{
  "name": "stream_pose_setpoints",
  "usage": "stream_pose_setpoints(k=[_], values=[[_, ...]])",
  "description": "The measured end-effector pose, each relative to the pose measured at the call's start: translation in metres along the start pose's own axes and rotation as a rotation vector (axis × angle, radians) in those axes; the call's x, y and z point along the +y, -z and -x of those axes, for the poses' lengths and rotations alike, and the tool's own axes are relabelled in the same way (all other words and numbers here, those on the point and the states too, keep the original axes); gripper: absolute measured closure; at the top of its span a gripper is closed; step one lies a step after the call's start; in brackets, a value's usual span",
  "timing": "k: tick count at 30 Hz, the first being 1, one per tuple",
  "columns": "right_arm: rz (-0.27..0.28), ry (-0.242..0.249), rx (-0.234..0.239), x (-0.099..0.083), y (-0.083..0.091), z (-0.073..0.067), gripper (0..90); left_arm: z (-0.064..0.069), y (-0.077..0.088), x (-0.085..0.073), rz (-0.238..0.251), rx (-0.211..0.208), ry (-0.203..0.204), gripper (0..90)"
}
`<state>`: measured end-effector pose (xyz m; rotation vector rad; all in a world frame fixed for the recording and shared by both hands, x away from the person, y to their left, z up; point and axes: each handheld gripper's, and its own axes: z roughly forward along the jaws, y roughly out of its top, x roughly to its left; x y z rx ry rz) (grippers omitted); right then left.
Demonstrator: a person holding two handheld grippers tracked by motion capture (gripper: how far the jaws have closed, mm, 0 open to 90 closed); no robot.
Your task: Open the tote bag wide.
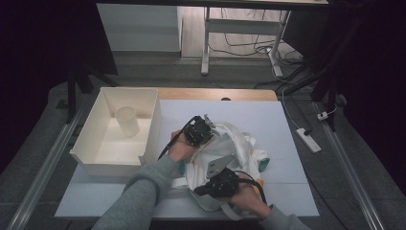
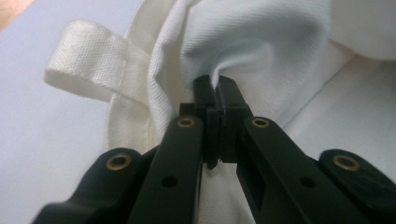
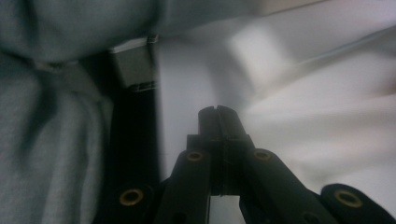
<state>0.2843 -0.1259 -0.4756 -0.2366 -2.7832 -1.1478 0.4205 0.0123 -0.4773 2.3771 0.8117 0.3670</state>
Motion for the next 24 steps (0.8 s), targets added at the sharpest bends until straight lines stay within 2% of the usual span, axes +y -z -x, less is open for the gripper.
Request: stream_pose_setpoints(k=[1,2,3,5,8,9,10,11,15,17,19,20,22,24], values=[[-0.032,0.021,-0.013,0.001,-0.005,-0.006,90.0,-0.001,-0.001,0.0,-0.003,-0.009,0.006,88.7],[-0.102,0.09,-0.062,0.002,-0.013,-0.014,90.0,-0.001,-0.001,0.0,-0.004,-0.009,0.003,88.7],[-0.126,0.108,-0.073,0.002,-0.016,-0.017,90.0,0.001,-0.001,0.0,-0.003,-0.007,-0.002,88.7],[-0.093,0.081,-0.083,0.001,-0.013,-0.014,90.0,0.002,0.001,-0.001,-0.004,0.0,-0.013,88.6],[-0.026,0.031,-0.138,0.0,0.003,-0.002,89.9,0.002,0.002,-0.002,-0.005,-0.011,-0.014,88.6],[-0.005,0.013,-0.167,-0.001,0.009,0.001,82.9,0.002,0.002,-0.002,-0.003,-0.016,-0.013,88.5],[-0.004,0.006,-0.215,-0.002,0.013,0.004,74.9,0.002,0.002,-0.002,-0.002,-0.019,-0.011,88.5],[-0.012,-0.002,-0.249,-0.003,0.016,0.008,71.9,0.002,0.003,-0.003,-0.002,-0.021,-0.01,88.5],[-0.063,-0.028,-0.349,-0.013,0.024,0.023,66.4,0.003,0.004,-0.003,0.003,-0.019,-0.011,88.5],[-0.1,-0.079,-0.292,-0.016,0.028,0.03,57.1,0.003,0.004,-0.004,0.004,-0.017,-0.014,88.4],[-0.147,-0.06,-0.311,-0.017,0.03,0.029,50.3,0.003,0.004,-0.004,0.007,-0.019,-0.01,88.4],[-0.19,-0.054,-0.302,-0.018,0.03,0.029,45.2,0.003,0.004,-0.005,0.008,-0.02,-0.008,88.4],[-0.232,-0.062,-0.288,-0.021,0.03,0.03,42.8,0.003,0.005,-0.005,0.011,-0.022,-0.007,88.4],[-0.242,-0.086,-0.264,-0.027,0.031,0.031,42.2,0.003,0.006,-0.007,0.015,-0.023,-0.006,88.4]])
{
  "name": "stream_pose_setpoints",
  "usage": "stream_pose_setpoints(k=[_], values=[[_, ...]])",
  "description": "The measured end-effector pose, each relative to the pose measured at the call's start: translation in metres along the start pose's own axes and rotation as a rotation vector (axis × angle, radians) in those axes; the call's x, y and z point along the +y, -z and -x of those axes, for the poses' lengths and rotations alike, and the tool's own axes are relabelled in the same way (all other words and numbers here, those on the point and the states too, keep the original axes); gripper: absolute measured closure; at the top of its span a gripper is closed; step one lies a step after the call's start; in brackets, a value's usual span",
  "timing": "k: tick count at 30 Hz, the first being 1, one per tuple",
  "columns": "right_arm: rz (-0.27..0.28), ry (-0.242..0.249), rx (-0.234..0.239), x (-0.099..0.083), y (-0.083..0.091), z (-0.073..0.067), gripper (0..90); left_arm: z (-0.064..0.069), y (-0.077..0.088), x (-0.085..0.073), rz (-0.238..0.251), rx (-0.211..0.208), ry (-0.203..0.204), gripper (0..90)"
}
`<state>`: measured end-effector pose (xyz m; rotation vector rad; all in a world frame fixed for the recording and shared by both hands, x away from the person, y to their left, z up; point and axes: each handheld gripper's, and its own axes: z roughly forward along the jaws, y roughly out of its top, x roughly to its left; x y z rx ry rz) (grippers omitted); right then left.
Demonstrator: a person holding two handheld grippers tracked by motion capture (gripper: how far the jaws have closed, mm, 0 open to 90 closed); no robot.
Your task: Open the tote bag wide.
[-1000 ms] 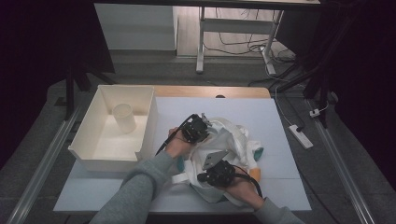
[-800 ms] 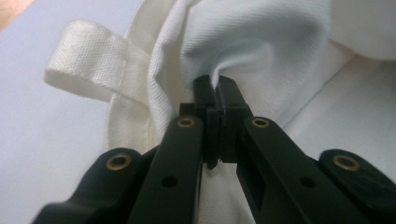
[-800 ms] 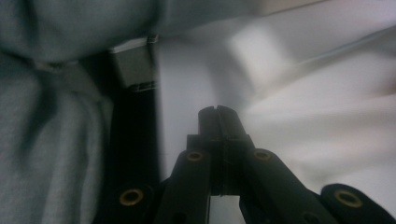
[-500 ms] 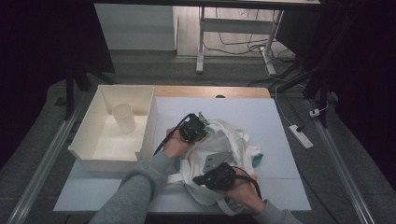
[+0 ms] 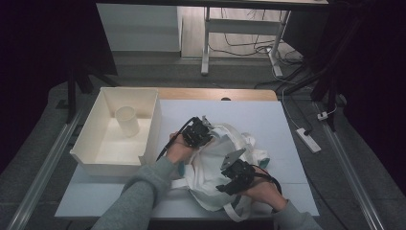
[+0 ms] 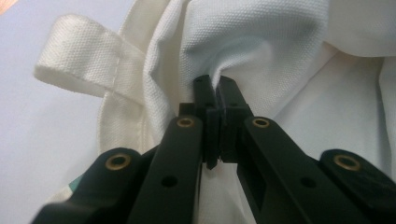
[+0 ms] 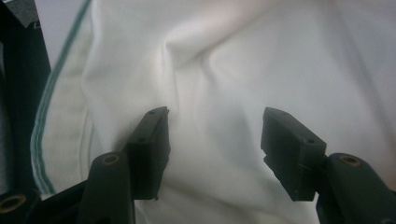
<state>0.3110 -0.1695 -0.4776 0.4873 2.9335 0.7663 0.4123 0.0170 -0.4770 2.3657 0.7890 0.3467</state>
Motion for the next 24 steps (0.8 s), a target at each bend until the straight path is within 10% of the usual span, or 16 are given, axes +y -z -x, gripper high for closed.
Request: stream_pose_setpoints(k=[6,12,24], values=[[-0.037,-0.039,-0.031,-0.013,-0.008,0.002,47.2,-0.001,0.001,-0.002,0.008,-0.006,0.005,88.4],[-0.078,0.001,-0.018,-0.022,-0.008,-0.008,90.0,-0.002,0.003,-0.003,0.01,0.002,0.01,88.4],[-0.086,-0.015,0.015,-0.055,0.015,-0.007,90.0,-0.009,0.004,-0.007,0.019,0.001,0.045,88.6]])
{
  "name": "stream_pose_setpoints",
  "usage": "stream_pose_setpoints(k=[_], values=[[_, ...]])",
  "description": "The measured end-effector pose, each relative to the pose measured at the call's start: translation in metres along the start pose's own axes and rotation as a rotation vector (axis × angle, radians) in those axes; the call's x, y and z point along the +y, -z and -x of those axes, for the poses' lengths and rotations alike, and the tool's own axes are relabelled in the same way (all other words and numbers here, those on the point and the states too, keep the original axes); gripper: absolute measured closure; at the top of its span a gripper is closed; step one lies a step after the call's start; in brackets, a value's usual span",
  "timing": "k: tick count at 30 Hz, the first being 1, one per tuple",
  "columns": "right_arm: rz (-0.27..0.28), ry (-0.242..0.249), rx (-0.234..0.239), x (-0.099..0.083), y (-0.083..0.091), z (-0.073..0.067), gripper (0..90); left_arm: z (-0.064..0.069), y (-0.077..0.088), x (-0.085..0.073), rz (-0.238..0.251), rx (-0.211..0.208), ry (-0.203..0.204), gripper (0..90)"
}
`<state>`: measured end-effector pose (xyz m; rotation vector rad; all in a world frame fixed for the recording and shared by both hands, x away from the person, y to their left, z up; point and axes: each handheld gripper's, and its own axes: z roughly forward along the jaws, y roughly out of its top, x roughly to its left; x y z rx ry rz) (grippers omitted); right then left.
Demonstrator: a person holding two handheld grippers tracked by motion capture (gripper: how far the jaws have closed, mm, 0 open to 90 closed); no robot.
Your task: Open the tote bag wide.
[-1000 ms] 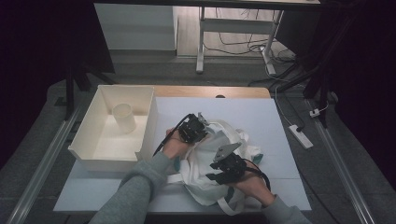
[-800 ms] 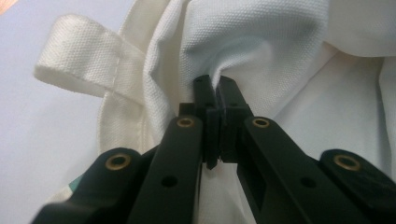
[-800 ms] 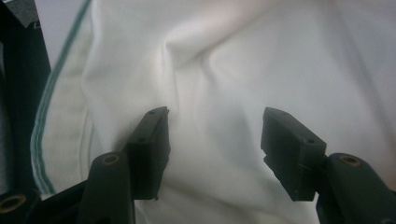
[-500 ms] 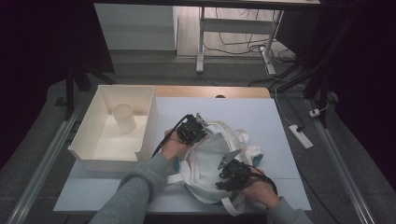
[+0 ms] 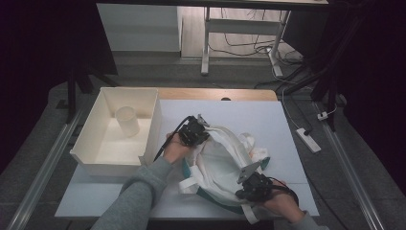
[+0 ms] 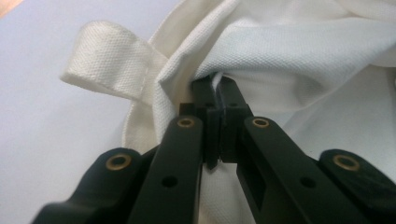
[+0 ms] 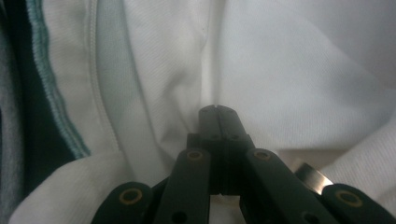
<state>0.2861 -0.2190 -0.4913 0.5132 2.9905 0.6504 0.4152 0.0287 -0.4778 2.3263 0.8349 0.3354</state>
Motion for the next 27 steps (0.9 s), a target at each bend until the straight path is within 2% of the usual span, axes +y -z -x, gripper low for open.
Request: stream_pose_setpoints(k=[1,3,7,11,12,13,17,20,24,27], values=[[0.004,0.0,0.004,-0.001,0.001,0.0,90.0,0.0,0.0,0.0,0.0,-0.001,0.003,88.6],[-0.026,0.014,0.0,-0.003,0.002,0.0,90.0,0.0,-0.001,-0.001,0.001,-0.003,0.006,88.6],[-0.005,0.015,-0.007,-0.003,0.002,-0.001,90.0,0.002,-0.001,0.0,0.0,0.003,0.001,88.5],[0.119,-0.004,-0.042,0.006,0.01,-0.001,90.0,0.003,-0.002,-0.001,-0.003,-0.009,0.0,88.5],[0.15,-0.014,-0.058,0.01,0.012,-0.001,90.0,0.003,-0.001,-0.001,0.0,-0.011,0.0,88.4],[0.184,-0.019,-0.094,0.015,0.015,-0.001,90.0,0.003,-0.001,-0.001,0.001,-0.013,0.0,88.4],[0.243,-0.021,-0.157,0.039,0.013,0.002,90.0,0.004,0.0,-0.002,0.007,-0.018,0.004,88.4],[0.237,-0.024,-0.172,0.062,0.0,0.01,90.0,0.004,0.001,-0.004,0.008,-0.024,0.005,88.4],[0.193,-0.033,-0.145,0.087,-0.025,0.019,90.0,0.004,0.003,-0.005,0.013,-0.03,0.001,88.4],[0.168,-0.051,-0.122,0.097,-0.042,0.022,90.0,0.004,0.004,-0.006,0.015,-0.034,-0.001,88.3]])
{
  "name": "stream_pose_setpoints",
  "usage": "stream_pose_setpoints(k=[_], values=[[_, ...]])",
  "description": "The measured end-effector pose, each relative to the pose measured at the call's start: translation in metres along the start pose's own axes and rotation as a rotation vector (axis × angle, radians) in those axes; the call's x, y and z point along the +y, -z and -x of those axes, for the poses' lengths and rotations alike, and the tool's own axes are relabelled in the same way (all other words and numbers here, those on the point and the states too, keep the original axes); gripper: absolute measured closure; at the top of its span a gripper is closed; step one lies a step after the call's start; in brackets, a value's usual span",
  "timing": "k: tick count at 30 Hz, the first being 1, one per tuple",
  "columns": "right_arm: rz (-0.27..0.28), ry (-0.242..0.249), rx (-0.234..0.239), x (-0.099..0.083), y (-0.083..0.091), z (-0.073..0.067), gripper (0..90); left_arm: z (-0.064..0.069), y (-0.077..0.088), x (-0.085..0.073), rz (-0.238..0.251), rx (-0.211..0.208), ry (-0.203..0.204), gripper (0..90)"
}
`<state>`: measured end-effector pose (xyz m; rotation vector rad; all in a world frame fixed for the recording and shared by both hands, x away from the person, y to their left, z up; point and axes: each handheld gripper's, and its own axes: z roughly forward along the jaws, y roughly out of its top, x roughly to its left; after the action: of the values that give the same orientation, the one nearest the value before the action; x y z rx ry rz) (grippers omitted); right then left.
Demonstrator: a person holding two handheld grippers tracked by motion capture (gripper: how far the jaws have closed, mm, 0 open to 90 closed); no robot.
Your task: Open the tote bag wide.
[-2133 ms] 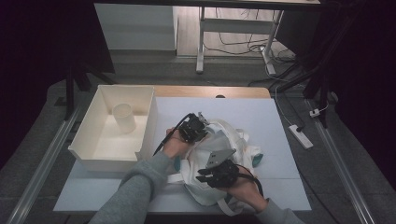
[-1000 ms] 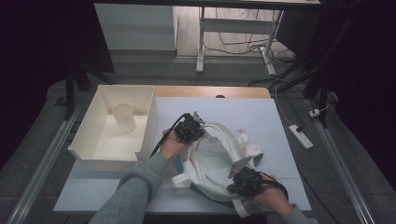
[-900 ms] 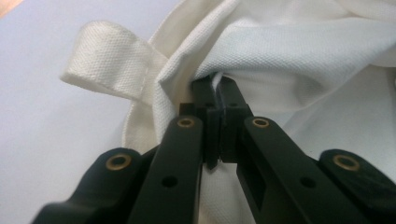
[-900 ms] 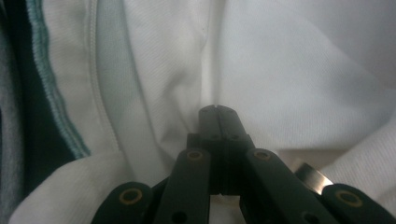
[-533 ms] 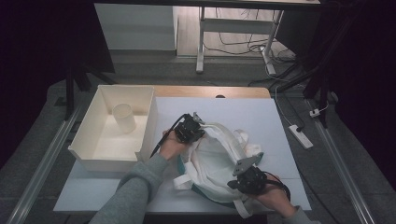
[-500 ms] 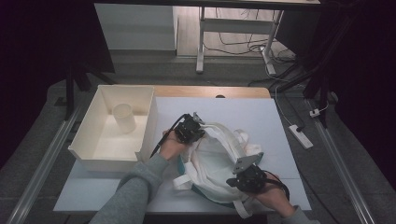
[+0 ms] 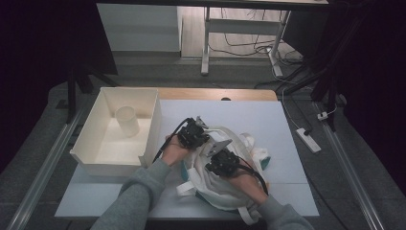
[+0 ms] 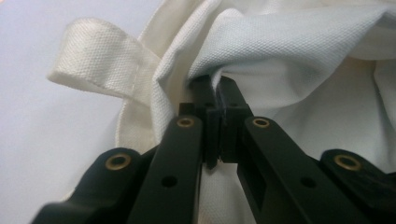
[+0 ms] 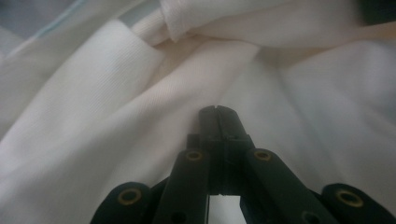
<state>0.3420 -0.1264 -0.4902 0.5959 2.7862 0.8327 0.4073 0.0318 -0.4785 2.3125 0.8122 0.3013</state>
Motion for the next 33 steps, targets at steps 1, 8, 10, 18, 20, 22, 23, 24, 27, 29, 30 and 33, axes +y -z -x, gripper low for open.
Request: stream_pose_setpoints(k=[1,8,10,18,20,22,23,24,27,29,30,33], values=[[-0.007,-0.01,0.012,0.001,-0.006,0.0,90.0,0.0,0.0,0.0,0.0,-0.003,0.0,88.3],[0.006,-0.004,0.125,-0.002,-0.023,-0.017,90.0,0.001,-0.001,0.0,-0.014,-0.003,-0.009,88.2],[0.011,-0.001,0.122,-0.005,-0.025,-0.022,90.0,0.001,-0.001,-0.001,-0.013,0.0,-0.009,88.3],[0.024,0.001,0.172,-0.014,-0.021,-0.022,90.0,0.0,-0.004,-0.001,-0.014,-0.005,0.001,88.3],[0.026,0.003,0.179,-0.015,-0.021,-0.021,90.0,0.0,-0.004,-0.002,-0.012,-0.004,0.002,88.3],[0.007,0.016,0.173,-0.015,-0.02,-0.019,90.0,0.0,-0.003,-0.002,-0.01,-0.003,0.002,88.3],[0.001,0.028,0.16,-0.016,-0.019,-0.019,90.0,0.0,-0.003,-0.002,-0.007,-0.004,0.003,88.2],[-0.013,0.037,0.118,-0.016,-0.015,-0.018,90.0,0.0,-0.002,-0.002,-0.006,-0.005,0.002,88.2],[-0.016,0.025,0.011,-0.016,0.002,-0.011,90.0,-0.001,-0.001,-0.002,-0.003,-0.012,0.004,88.2],[-0.077,0.06,-0.161,-0.021,0.009,-0.005,90.0,-0.001,-0.001,-0.002,-0.001,-0.014,0.007,88.2],[-0.104,0.055,-0.199,-0.025,0.01,-0.001,90.0,-0.001,-0.001,-0.002,-0.001,-0.014,0.006,88.2],[-0.174,0.001,-0.197,-0.036,0.012,0.013,90.0,0.0,0.0,-0.002,0.0,-0.015,0.006,88.2]])
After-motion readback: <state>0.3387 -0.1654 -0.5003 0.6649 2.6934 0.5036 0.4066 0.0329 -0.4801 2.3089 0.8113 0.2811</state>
